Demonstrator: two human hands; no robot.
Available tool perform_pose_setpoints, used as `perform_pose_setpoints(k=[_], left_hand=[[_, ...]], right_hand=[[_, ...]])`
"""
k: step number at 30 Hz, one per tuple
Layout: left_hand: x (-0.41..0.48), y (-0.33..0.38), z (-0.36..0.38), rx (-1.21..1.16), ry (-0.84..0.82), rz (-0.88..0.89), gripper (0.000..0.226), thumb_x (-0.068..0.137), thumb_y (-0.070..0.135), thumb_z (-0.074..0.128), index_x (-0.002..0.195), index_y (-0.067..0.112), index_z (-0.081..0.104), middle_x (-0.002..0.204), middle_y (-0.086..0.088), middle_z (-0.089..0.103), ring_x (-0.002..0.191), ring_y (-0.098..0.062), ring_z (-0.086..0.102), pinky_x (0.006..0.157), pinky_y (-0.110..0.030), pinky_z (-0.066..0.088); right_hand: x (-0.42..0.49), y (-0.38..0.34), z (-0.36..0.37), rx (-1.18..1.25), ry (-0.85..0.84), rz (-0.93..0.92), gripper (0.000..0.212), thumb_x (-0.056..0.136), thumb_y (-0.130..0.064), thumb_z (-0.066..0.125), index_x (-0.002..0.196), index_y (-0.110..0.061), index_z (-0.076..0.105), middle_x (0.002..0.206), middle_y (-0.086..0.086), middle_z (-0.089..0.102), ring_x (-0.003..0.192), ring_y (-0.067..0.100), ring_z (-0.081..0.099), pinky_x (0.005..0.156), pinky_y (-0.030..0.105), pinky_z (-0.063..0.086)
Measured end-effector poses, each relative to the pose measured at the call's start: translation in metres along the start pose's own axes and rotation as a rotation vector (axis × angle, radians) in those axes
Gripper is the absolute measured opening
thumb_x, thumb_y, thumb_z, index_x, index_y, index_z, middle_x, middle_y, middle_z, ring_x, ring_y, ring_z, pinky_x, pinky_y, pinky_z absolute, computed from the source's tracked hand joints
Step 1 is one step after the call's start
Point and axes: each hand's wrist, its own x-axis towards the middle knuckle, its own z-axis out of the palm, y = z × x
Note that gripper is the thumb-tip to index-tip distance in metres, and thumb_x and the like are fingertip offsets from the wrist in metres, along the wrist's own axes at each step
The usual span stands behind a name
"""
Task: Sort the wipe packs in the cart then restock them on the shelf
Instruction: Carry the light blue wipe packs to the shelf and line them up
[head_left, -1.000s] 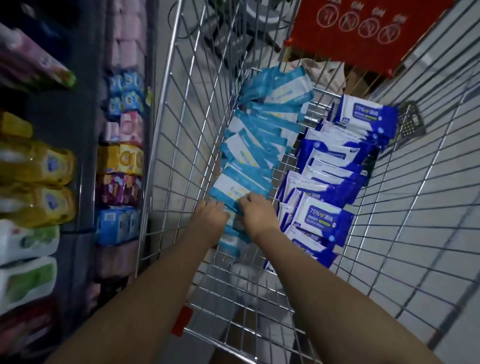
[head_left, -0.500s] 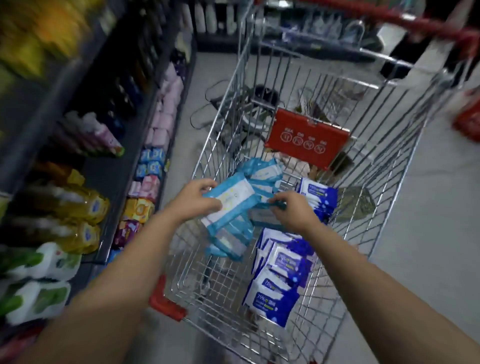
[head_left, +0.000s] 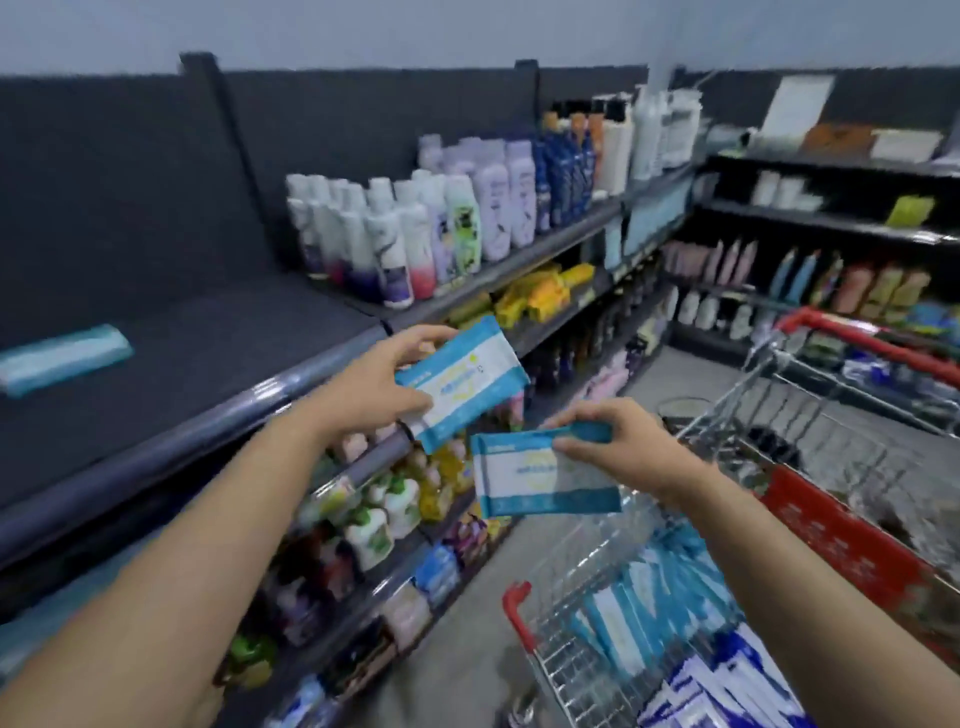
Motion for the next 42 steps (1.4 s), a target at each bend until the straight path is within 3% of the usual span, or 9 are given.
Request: perform_pose_setpoints(k=[4,9,12,22,26,32,35,39,42], left_hand=[[-0.07,-0.009,-0.093,0.12,0.296,-0.107,0.063,0.068,0.003,0.06,0.12,0.038,0.05,0.115,-0.005,0.059,0.102,-0.021,0.059,0.089,-0.038,0.049],[-0.141,-0.047,-0.193,0.183,0.665,-0.227,0.046,0.08,-0.003,0.063,0.118,0.023,0.06,0.111,0.002,0.061,0.094,-0.011,0.056,0.073,-0.008,0.042],[-0.167,-0.091,-0.239,0.121,0.772,-0.313,0.04,0.083,-0.002,0.064,0.117,0.019,0.062,0.11,0.001,0.062,0.088,-0.007,0.056,0.069,-0.007,0.043],[-0.124,-0.231,-0.321,-0.156,0.671,-0.501,0.037,0.083,-0.002,0.066,0.102,0.029,0.068,0.113,0.004,0.064,0.096,-0.009,0.063,0.088,-0.025,0.051],[-0.104,-0.253,-0.33,-0.05,0.722,-0.476,0.038,0.074,-0.001,0.077,0.104,0.02,0.066,0.108,0.001,0.065,0.091,-0.007,0.063,0.075,-0.018,0.051],[-0.104,-0.269,-0.342,-0.008,0.778,-0.522,0.035,0.07,-0.003,0.077,0.097,0.017,0.067,0.097,0.004,0.069,0.086,-0.007,0.064,0.082,-0.035,0.053],[-0.104,-0.269,-0.34,-0.032,0.745,-0.521,0.029,0.079,-0.006,0.069,0.097,0.016,0.067,0.094,0.008,0.069,0.079,0.005,0.064,0.081,-0.025,0.052],[-0.104,-0.267,-0.332,-0.074,0.839,-0.489,0.027,0.089,-0.01,0.05,0.1,0.009,0.066,0.103,-0.002,0.068,0.091,0.005,0.06,0.086,-0.009,0.044],[-0.11,-0.268,-0.329,0.03,0.756,-0.494,0.036,0.076,0.035,0.073,0.11,0.025,0.065,0.115,0.014,0.063,0.107,0.01,0.052,0.093,-0.004,0.035]], right_hand=[[0.038,-0.086,0.056,0.028,-0.111,-0.184,0.021,0.084,-0.006,0.069,0.082,-0.027,0.07,0.087,-0.003,0.069,0.073,-0.001,0.062,0.073,0.022,0.052],[0.092,-0.173,0.133,0.143,-0.264,-0.307,0.011,0.085,-0.009,0.068,0.091,-0.016,0.072,0.093,0.001,0.072,0.08,0.012,0.067,0.074,0.03,0.055],[0.133,-0.209,0.186,0.186,-0.367,-0.349,0.012,0.084,-0.002,0.067,0.088,-0.013,0.071,0.088,0.005,0.071,0.076,0.012,0.065,0.072,0.029,0.055],[0.277,-0.225,0.319,0.241,-0.455,-0.226,0.022,0.081,0.001,0.07,0.078,-0.02,0.072,0.075,-0.004,0.07,0.066,0.007,0.065,0.066,0.025,0.053],[0.318,-0.218,0.343,0.223,-0.445,-0.251,0.018,0.08,-0.005,0.073,0.077,-0.023,0.072,0.081,-0.007,0.072,0.076,0.011,0.067,0.08,0.034,0.056],[0.371,-0.22,0.378,0.098,-0.379,-0.545,0.021,0.077,-0.011,0.076,0.074,-0.031,0.069,0.087,-0.013,0.06,0.087,-0.003,0.057,0.081,0.006,0.039],[0.381,-0.217,0.4,0.122,-0.359,-0.602,0.019,0.076,-0.01,0.076,0.072,-0.026,0.068,0.087,-0.017,0.053,0.089,-0.001,0.055,0.083,0.003,0.035],[0.386,-0.209,0.417,0.104,-0.291,-0.616,0.005,0.075,-0.023,0.073,0.072,-0.023,0.068,0.097,-0.017,0.051,0.103,0.008,0.05,0.1,0.03,0.037],[0.382,-0.208,0.42,0.093,-0.256,-0.647,0.007,0.074,-0.03,0.065,0.074,-0.024,0.066,0.107,-0.009,0.052,0.104,0.006,0.047,0.101,0.042,0.036]])
